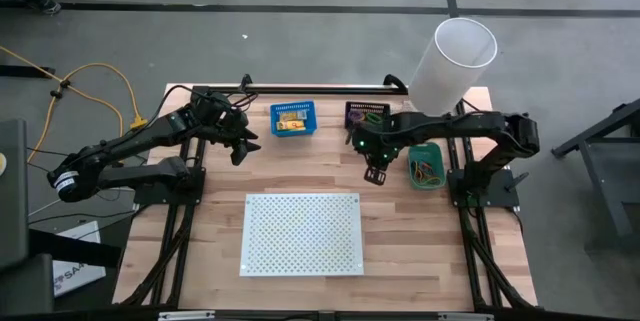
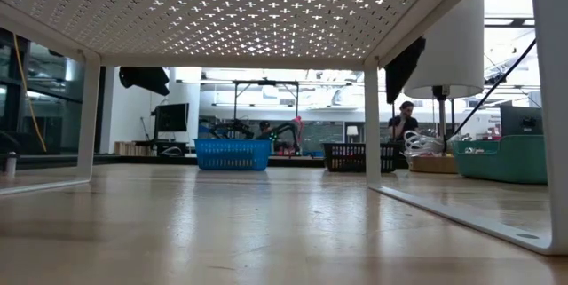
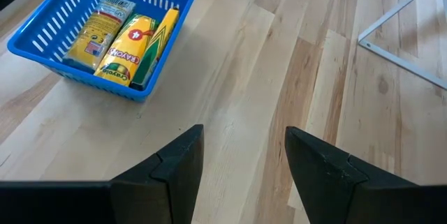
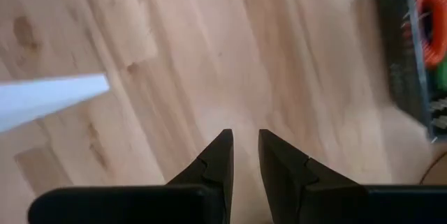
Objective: Pick & Place Office Desk Supplies
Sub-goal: Put the green bin on the shelf
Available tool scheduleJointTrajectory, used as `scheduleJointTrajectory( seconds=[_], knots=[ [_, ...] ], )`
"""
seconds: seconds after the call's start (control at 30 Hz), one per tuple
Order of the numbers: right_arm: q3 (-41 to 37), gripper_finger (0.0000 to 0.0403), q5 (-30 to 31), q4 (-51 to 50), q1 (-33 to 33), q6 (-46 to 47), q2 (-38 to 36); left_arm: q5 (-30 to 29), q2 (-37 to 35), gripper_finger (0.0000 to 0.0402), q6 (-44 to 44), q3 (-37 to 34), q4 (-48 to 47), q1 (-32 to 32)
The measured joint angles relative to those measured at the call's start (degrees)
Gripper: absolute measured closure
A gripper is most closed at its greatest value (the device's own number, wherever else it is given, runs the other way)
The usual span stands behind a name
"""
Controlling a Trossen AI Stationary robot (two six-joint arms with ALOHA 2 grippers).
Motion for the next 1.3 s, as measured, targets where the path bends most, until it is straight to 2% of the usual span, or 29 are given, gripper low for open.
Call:
scheduleJointTrajectory(
  seconds=[0.23, 0.57, 0.77, 0.93, 1.07, 1.3],
  knots=[
    [-4.97, 0.0346, -1.55, -0.36, 4.64, 2.34, -2.26, 0.01, 0.0, 0.0206, 0.0, -0.01, 0.01, 0.0],
    [-20.29, 0.0346, -0.95, 4.95, 12.68, 12.04, -17.22, 0.02, 0.0, 0.0206, 0.0, -0.01, 0.01, 0.0],
    [-25.8, 0.0346, 0.48, 4.96, 17.85, 17.56, -23.32, 0.01, 0.0, 0.0206, 0.01, 0.0, 0.01, -0.02],
    [-28.02, 0.0346, 0.64, 2.3, 21.29, 20.83, -25.96, 0.02, 0.0, 0.0206, 0.01, 0.0, 0.01, -0.02],
    [-28.0, 0.0346, 3.27, -1.41, 23.41, 21.45, -26.42, 0.02, 0.0, 0.0206, 0.01, 0.0, 0.01, -0.02],
    [-28.0, 0.0346, 4.21, -6.67, 23.69, 25.45, -26.38, 0.02, 0.0, 0.0206, 0.01, 0.0, 0.01, -0.02]
  ],
)
